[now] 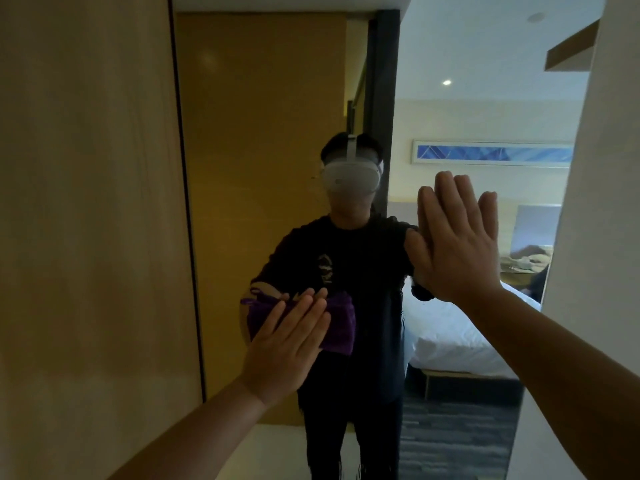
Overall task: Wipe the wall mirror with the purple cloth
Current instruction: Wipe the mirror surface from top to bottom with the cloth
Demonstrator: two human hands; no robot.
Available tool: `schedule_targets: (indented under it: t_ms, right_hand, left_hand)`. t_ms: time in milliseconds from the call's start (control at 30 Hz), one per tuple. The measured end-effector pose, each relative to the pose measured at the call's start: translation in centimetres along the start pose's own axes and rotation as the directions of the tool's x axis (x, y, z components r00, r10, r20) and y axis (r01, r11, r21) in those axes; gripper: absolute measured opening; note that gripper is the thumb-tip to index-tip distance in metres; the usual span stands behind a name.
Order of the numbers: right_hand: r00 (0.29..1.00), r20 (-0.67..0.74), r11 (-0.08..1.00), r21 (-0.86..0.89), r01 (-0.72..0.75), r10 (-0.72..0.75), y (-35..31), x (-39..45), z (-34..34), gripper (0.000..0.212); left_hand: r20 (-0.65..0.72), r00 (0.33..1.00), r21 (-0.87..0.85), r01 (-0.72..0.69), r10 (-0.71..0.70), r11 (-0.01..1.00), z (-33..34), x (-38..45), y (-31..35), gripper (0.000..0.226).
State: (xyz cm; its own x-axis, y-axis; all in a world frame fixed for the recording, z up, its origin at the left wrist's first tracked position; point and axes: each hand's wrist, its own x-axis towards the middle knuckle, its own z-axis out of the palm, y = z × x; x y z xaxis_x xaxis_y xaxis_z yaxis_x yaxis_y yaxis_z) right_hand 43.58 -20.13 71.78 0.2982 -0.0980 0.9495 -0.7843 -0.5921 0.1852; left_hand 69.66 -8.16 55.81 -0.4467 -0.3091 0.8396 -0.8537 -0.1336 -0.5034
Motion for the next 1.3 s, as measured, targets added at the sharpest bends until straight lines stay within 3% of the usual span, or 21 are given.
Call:
schedule_targets:
  t_ms: [167,300,433,633,767,933,1133,1300]
  right_hand:
    - [0.996,0.081,0.999,0.045,0.028,-0.031,1.3,-0.4,-1.2,0.06]
    - [0.99,0.116,0.996,0.014,-0.082,0.08,4.9,-2.2,-2.3,0.066]
    - [0.986,0.146,0.995,-0.061,-0.077,0.085,6.3,-2.6,-2.1,0.067]
    - [0.985,0.143,0.992,-0.101,-0.079,0.093,6.7,-2.8,-1.2,0.068]
    - [0.995,0.084,0.995,-0.088,-0.046,0.053,7.1,-2.9,-0.7,0.068]
    - [1.0,0.009,0.997,-0.069,-0.027,0.028,7.3,-3.0,-0.5,0.065]
    - [0.999,-0.002,0.999,-0.029,-0.034,0.034,7.4,-3.0,-0.5,0.064]
    - [0.999,0.0,0.999,-0.023,-0.042,0.042,7.3,-2.9,-0.8,0.065]
  left_hand:
    - [-0.013,1.0,-0.023,0.013,-0.014,1.0,-0.4,0.0,0.4,0.044]
    - [-0.072,0.991,-0.116,0.101,-0.109,0.988,-1.6,2.6,0.1,0.045]
    - [-0.115,0.96,-0.165,0.233,-0.254,0.958,-2.8,11.0,-2.6,0.06]
    - [-0.258,0.944,-0.105,0.183,-0.204,0.978,-4.3,28.1,-5.8,0.043]
    - [-0.122,0.983,-0.034,0.13,-0.134,0.991,-4.2,33.9,-5.4,0.049]
    - [-0.047,0.996,-0.007,0.074,-0.074,0.997,-3.5,30.6,-3.3,0.053]
    - [0.039,0.998,-0.044,-0.051,0.052,0.998,-1.6,18.7,2.4,0.054]
    - [0.0,0.998,-0.07,-0.061,0.061,0.996,0.6,9.5,6.7,0.052]
